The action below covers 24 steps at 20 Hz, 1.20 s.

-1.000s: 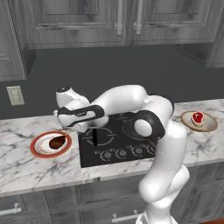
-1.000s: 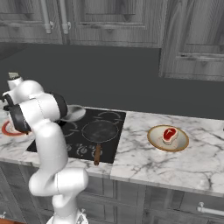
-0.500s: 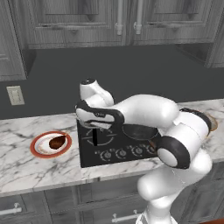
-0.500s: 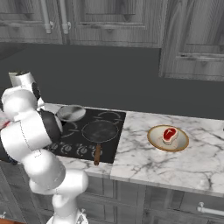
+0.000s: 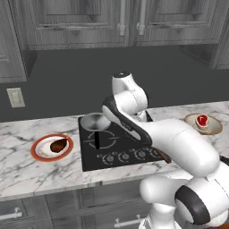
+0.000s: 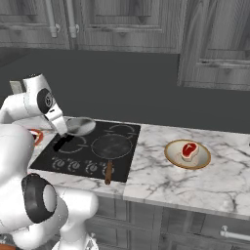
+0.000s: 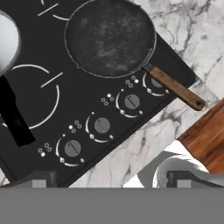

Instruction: Place one of the steaks on the plate and the other in the bowl. Then place the bowl in the fridge.

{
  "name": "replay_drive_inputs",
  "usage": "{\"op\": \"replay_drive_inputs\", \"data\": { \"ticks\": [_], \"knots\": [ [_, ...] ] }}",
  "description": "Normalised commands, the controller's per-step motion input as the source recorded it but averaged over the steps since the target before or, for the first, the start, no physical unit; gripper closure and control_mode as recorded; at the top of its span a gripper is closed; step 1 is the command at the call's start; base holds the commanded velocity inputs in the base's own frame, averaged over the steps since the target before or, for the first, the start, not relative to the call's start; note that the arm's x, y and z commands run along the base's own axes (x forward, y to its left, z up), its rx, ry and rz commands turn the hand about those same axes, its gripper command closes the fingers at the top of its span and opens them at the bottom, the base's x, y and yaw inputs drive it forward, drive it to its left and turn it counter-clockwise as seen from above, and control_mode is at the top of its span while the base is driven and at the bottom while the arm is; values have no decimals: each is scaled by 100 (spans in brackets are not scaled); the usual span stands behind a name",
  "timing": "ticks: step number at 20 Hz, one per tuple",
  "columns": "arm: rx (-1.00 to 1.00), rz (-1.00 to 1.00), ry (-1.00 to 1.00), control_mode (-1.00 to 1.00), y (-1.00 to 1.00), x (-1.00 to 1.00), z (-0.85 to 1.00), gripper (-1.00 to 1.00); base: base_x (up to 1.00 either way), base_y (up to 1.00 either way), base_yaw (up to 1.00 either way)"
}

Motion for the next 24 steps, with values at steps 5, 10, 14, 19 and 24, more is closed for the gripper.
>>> {"op": "replay_drive_inputs", "data": {
  "ticks": [5, 10, 14, 19, 24],
  "knots": [
    [-3, 25, 1, -100, -100, -87, 28, -100, 0, 0, 0],
    [-1, 71, 5, -100, -49, -84, 0, -100, 0, 0, 0],
    [-1, 62, 22, -100, -5, -88, 1, -100, 0, 0, 0],
    [0, 0, 35, -100, -43, -52, 0, -100, 0, 0, 0],
    [-7, -30, 25, -100, -83, -4, -8, -100, 0, 0, 0]
  ]
}}
